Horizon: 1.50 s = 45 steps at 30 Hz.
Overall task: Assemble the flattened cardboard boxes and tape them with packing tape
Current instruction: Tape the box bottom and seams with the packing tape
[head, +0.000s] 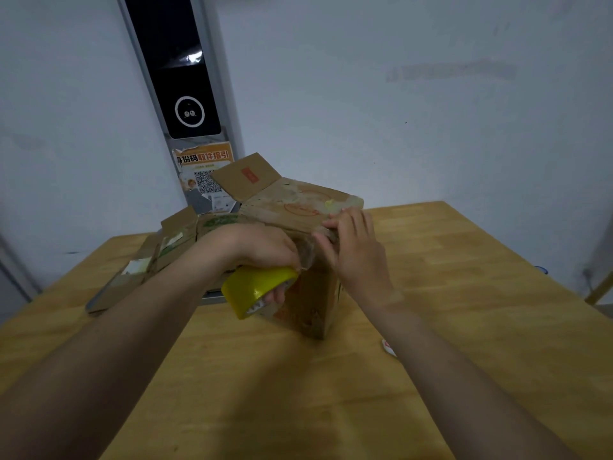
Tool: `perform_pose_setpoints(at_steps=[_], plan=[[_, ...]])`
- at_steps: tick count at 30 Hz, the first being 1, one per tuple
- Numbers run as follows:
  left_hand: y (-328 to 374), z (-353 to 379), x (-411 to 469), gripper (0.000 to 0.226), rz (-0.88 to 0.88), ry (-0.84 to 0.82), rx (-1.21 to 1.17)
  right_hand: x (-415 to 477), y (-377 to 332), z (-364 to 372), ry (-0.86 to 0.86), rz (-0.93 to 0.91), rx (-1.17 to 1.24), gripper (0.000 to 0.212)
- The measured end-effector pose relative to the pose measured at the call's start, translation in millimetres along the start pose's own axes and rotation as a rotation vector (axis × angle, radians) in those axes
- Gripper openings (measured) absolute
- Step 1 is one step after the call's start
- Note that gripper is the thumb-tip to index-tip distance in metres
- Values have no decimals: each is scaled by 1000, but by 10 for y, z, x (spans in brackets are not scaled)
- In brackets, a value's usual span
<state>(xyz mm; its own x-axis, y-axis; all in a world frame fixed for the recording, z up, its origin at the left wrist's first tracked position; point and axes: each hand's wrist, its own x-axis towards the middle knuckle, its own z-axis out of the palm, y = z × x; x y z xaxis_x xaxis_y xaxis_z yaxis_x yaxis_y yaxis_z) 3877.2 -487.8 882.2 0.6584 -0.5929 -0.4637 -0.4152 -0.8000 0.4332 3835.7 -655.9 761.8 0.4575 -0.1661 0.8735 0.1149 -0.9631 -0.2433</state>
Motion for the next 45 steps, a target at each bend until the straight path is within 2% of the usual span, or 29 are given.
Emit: perform_pose_setpoints(at_steps=[3,7,10,13,16,17,18,21,23,25,27,30,33,36,40,45], plan=[[-12,6,17,32,36,106,-105,-31,-5,61,48,-57,-78,34],[-19,-16,42,45,33,219,63,-26,-15,74,42,-93,-135,33],[-24,15,65,37,44,229,-45,5,5,-45,-62,-18,-9,43],[9,71,92,34,77,248,-139,-67,105,-258,-158,146,232,51],[38,106,129,35,96,295,-145,-270,243,-451,-86,224,238,31],[43,116,143,35,105,312,-139,-340,307,-513,-128,257,185,20],[42,129,152,35,111,327,-140,-407,367,-573,-236,310,146,12],[20,143,163,35,117,360,-139,-613,512,-695,-736,466,58,4],[20,151,152,34,107,357,-134,-756,558,-722,-1030,492,-113,15],[27,162,134,33,98,366,-126,-895,550,-701,-1149,485,-222,20],[30,180,119,33,96,374,-150,-1006,569,-648,-1128,482,-265,38],[18,200,93,33,100,364,-175,-1095,596,-609,-1027,490,-263,27],[-24,188,83,36,105,375,-132,-1075,602,-606,-841,667,3,28],[-82,168,90,38,110,404,-71,-816,451,-663,-549,833,345,23],[-133,168,93,34,138,399,-28,-354,37,-786,-249,534,354,21],[-200,197,80,30,180,483,72,-116,-414,-700,-239,268,296,27]])
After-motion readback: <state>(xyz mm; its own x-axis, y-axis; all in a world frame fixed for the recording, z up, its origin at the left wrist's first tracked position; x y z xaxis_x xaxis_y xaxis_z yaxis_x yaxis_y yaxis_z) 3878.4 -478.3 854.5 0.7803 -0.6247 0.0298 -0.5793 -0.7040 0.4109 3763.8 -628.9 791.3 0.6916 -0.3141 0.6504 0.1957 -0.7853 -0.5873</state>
